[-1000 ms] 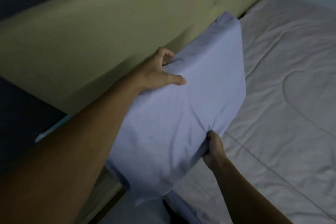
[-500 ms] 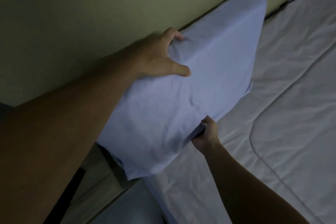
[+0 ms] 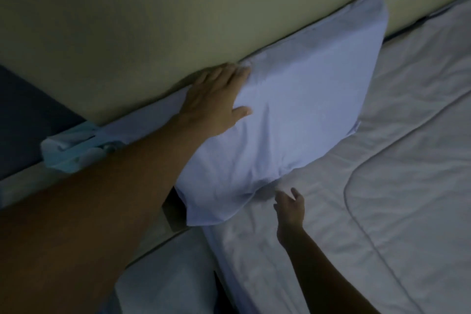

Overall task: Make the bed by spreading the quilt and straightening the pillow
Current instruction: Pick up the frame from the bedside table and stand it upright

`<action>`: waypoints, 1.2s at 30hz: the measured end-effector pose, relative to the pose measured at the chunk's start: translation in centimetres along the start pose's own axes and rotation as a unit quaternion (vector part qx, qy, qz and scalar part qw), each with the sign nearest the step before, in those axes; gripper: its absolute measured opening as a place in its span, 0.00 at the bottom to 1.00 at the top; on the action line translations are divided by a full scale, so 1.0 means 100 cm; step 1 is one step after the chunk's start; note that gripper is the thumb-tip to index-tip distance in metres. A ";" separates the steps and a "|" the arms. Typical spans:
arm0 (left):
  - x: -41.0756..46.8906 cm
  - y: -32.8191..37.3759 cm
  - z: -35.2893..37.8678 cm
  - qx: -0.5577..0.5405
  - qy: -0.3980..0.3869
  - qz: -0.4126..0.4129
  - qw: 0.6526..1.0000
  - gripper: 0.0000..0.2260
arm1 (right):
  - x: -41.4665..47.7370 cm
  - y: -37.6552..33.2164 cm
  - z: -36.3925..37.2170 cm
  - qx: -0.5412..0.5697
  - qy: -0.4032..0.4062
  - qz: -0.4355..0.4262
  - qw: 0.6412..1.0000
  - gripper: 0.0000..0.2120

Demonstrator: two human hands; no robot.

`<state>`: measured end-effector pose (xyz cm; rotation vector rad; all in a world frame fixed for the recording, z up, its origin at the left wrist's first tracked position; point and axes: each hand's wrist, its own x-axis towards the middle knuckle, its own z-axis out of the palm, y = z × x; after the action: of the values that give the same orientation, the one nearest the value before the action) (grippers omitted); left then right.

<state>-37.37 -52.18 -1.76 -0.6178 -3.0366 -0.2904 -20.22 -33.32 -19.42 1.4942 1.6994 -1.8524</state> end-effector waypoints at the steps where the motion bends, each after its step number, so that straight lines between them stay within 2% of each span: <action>1: -0.020 0.000 -0.001 0.007 0.005 -0.004 1.000 0.34 | -0.017 0.003 -0.003 -0.026 -0.004 -0.014 1.000 0.29; 4: -0.084 -0.007 -0.013 -0.029 -0.005 -0.083 0.996 0.30 | -0.069 0.010 -0.007 -0.109 -0.036 -0.094 0.989 0.20; 7: -0.148 -0.016 -0.035 -0.089 -0.040 -0.196 0.976 0.28 | -0.119 0.018 -0.005 -0.199 -0.097 -0.216 0.951 0.14; 10: -0.214 -0.020 -0.062 -0.147 -0.030 -0.274 0.950 0.26 | -0.166 0.025 0.000 -0.237 -0.161 -0.266 0.920 0.13; 15: -0.338 -0.035 -0.079 -0.203 -0.150 -0.387 0.887 0.25 | -0.241 0.018 0.027 -0.318 -0.253 -0.342 0.847 0.12; 17: -0.388 -0.039 -0.081 -0.229 -0.155 -0.417 0.866 0.24 | -0.269 0.010 0.044 -0.354 -0.287 -0.361 0.813 0.17; 19: -0.430 -0.042 -0.085 -0.252 -0.141 -0.444 0.849 0.24 | -0.292 0.005 0.060 -0.395 -0.310 -0.397 0.768 0.17; 23: -0.481 -0.052 -0.091 -0.270 -0.110 -0.489 0.822 0.23 | -0.323 0.014 0.094 -0.453 -0.355 -0.410 0.708 0.17; 29: -0.511 -0.071 -0.081 -0.324 -0.093 -0.522 0.783 0.24 | -0.335 0.047 0.140 -0.575 -0.406 -0.438 0.559 0.23; 36: -0.512 -0.107 -0.037 -0.359 -0.080 -0.560 0.743 0.21 | -0.294 0.074 0.207 -0.688 -0.412 -0.398 0.446 0.28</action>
<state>5.58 -82.22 -3.33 1.3874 -2.8842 -1.4769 -11.95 -66.18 -5.34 -0.8588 2.1613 -0.3462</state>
